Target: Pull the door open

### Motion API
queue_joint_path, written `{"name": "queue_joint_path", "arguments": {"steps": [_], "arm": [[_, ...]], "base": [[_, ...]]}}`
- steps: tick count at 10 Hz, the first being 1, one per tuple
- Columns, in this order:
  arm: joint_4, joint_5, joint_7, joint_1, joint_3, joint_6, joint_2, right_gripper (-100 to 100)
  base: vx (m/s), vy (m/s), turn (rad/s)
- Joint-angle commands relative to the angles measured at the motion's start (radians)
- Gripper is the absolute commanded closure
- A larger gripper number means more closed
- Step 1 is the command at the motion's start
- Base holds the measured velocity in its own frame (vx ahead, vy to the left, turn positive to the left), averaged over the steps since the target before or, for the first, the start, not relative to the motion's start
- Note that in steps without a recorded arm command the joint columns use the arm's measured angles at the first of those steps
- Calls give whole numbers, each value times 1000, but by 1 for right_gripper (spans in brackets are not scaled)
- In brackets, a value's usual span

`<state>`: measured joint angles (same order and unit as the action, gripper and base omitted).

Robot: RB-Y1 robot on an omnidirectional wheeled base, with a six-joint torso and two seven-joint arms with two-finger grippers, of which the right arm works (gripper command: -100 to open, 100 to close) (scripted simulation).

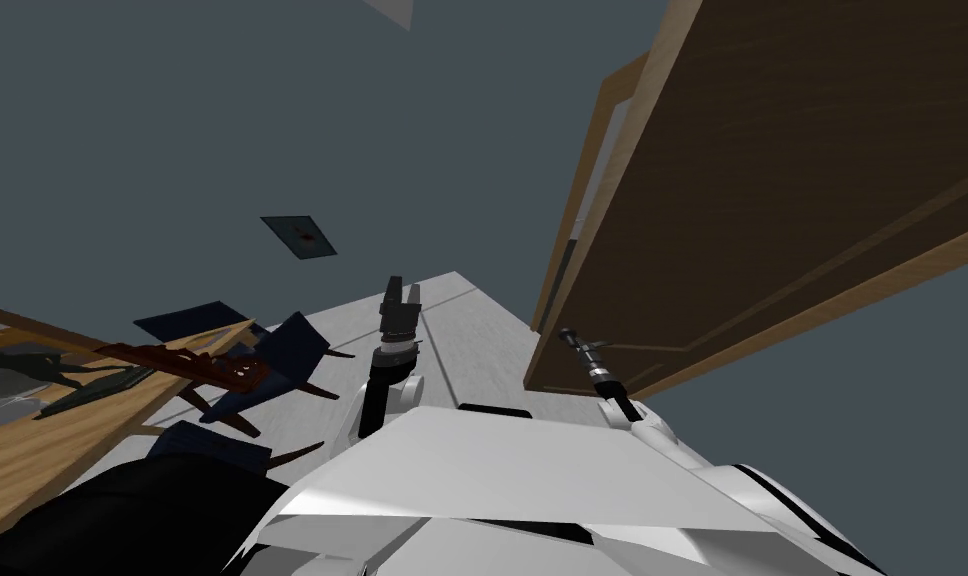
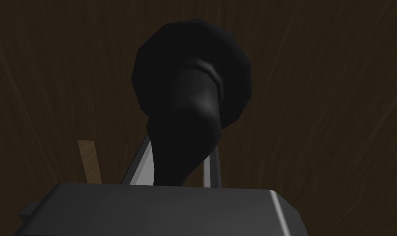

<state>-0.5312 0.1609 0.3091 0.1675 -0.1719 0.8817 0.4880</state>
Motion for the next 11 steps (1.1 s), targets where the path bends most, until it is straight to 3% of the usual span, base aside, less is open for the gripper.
{"name": "queue_joint_path", "arguments": {"steps": [1, 4, 5, 7, 9, 10, 11], "arm": [[9, -5, 17, -5, -15, 29, 11, 100], [7, -12, 45, -25, -37, 66, 35, 100], [6, -17, 66, -41, -55, 95, 53, 100], [4, -22, 84, -54, -70, 120, 69, 100], [3, -25, 97, -64, -80, 137, 80, 100], [-13, -23, 90, -69, -77, 118, 75, 100], [-7, -23, 99, -80, -86, 141, 84, 100]], "base": [[-180, -56, 110], [-159, -67, 76], [-180, -87, 118], [-183, -71, 97], [-126, -65, 56], [-51, -20, 11], [-113, -37, 118]]}}
